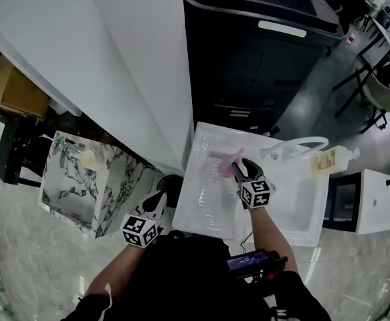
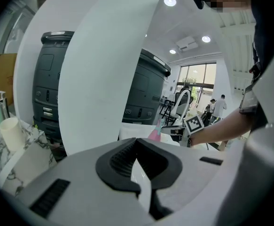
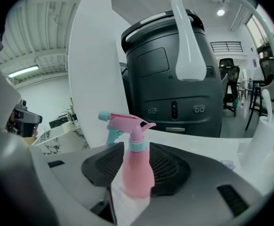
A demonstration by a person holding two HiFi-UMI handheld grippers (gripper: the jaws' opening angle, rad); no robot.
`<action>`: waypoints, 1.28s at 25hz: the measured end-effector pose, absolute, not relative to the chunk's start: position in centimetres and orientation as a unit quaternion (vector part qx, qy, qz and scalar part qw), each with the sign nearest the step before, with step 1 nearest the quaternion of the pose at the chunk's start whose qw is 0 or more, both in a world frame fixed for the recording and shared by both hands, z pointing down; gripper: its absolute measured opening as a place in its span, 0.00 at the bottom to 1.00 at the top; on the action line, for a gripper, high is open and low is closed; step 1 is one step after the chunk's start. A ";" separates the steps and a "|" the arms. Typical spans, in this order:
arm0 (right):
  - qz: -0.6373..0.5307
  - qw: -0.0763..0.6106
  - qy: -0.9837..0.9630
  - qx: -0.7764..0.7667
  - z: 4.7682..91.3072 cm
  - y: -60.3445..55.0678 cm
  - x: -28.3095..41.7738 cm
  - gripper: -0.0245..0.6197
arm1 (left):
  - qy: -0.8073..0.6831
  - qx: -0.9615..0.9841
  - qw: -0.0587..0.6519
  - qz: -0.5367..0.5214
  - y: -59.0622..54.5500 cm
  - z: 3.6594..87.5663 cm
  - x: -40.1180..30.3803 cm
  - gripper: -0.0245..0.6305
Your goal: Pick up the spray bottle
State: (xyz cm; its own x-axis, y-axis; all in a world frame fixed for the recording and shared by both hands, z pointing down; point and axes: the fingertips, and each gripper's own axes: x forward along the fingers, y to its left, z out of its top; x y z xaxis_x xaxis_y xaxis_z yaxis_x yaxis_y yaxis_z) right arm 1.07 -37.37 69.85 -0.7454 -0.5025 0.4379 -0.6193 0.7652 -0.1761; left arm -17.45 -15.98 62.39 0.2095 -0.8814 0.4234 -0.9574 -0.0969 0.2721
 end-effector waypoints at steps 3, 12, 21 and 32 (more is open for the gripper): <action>0.159 0.184 -0.923 0.298 70.0 -37.7 0.4 0.33 | -0.625 0.735 0.252 0.079 -15.9 62.5 -17.6 0.05; 0.155 0.184 -0.925 0.293 70.5 -38.5 -1.4 0.34 | -0.640 0.720 0.255 0.085 -14.9 62.7 -18.7 0.05; 0.141 0.181 -0.929 0.292 70.1 -39.0 -2.0 0.28 | -0.646 0.715 0.252 0.086 -14.6 62.6 -19.0 0.05; 0.145 0.170 -0.930 0.292 68.6 -36.5 -0.2 0.27 | -0.635 0.728 0.246 0.083 -13.7 62.1 -17.1 0.05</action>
State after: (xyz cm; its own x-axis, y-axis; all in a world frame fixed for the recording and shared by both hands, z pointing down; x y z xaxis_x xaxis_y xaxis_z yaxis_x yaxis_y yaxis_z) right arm -0.20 -36.46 68.57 -0.7721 -0.4933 0.4007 -0.5918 0.7878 -0.1706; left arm -17.10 -13.73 62.07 0.1800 -0.8832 0.4331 -0.9648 -0.0727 0.2527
